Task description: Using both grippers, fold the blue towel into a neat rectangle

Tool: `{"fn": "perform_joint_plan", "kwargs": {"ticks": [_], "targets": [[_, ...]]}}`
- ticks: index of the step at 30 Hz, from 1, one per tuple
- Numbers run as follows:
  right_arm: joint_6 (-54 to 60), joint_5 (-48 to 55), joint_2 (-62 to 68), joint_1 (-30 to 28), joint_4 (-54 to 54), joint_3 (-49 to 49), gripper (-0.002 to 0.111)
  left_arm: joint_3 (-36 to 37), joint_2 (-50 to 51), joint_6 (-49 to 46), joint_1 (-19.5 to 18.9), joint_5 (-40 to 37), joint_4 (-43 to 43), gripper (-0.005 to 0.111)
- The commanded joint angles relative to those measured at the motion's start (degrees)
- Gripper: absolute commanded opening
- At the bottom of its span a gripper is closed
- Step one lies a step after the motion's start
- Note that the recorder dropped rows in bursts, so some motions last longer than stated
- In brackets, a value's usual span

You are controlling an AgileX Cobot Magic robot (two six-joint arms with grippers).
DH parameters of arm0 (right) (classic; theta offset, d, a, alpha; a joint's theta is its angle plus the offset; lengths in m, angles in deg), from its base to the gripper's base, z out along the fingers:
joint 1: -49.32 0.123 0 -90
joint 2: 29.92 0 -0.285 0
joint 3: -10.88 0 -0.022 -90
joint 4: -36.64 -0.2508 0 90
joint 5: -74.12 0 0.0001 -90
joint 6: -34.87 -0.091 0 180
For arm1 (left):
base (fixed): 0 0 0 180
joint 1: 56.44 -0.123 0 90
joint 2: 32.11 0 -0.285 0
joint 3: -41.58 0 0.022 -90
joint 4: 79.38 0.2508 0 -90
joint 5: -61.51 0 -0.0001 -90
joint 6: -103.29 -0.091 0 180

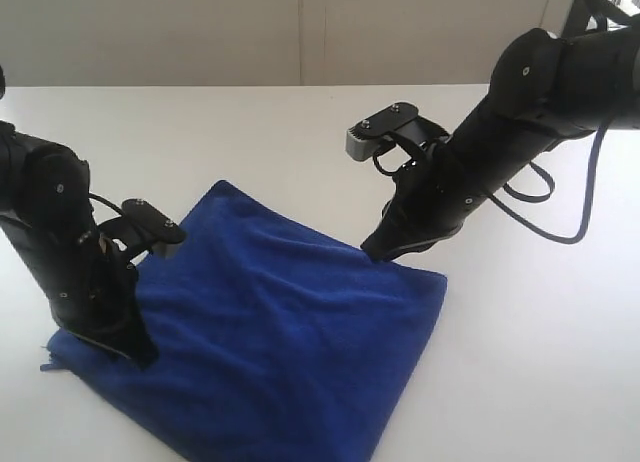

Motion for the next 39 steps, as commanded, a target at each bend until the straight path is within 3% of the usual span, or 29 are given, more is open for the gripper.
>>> {"fn": "perform_joint_plan", "kwargs": {"ticks": [1, 4, 8, 13, 16, 20, 25, 33, 39], "targets": [[0.60, 1.01, -0.76, 0.15, 0.05, 0.21, 0.000, 0.45, -0.42, 12.15, -1.31, -0.96, 16.31, 0.000], [0.60, 1.29, -0.76, 0.15, 0.05, 0.21, 0.000, 0.23, -0.31, 16.62, -4.37, -0.85, 23.49, 0.000], [0.60, 0.43, -0.76, 0.15, 0.05, 0.21, 0.000, -3.07, -1.56, 16.62, -6.50, -5.75, 19.58, 0.000], [0.60, -3.11, -0.76, 0.15, 0.05, 0.21, 0.000, -3.83, -6.43, 1.16, -1.43, -4.56, -4.20, 0.000], [0.60, -3.32, -0.76, 0.15, 0.05, 0.34, 0.000, -2.32, -4.80, -0.60, 1.81, -3.31, -4.86, 0.000], [0.60, -2.43, -0.76, 0.15, 0.05, 0.34, 0.000, -1.42, -1.35, 1.93, 2.05, -3.45, -2.92, 0.000], [0.60, -1.87, -0.76, 0.15, 0.05, 0.34, 0.000, -1.27, 1.87, 5.02, 2.05, -3.45, 2.13, 0.000], [0.60, -1.49, -0.76, 0.15, 0.05, 0.34, 0.000, -1.27, 5.27, 20.95, 1.94, -6.52, 25.95, 0.000], [0.49, -1.38, -0.76, 0.15, 0.05, 0.34, 0.000, -2.36, 6.72, 28.90, -0.37, -5.38, 38.96, 0.000]]}}
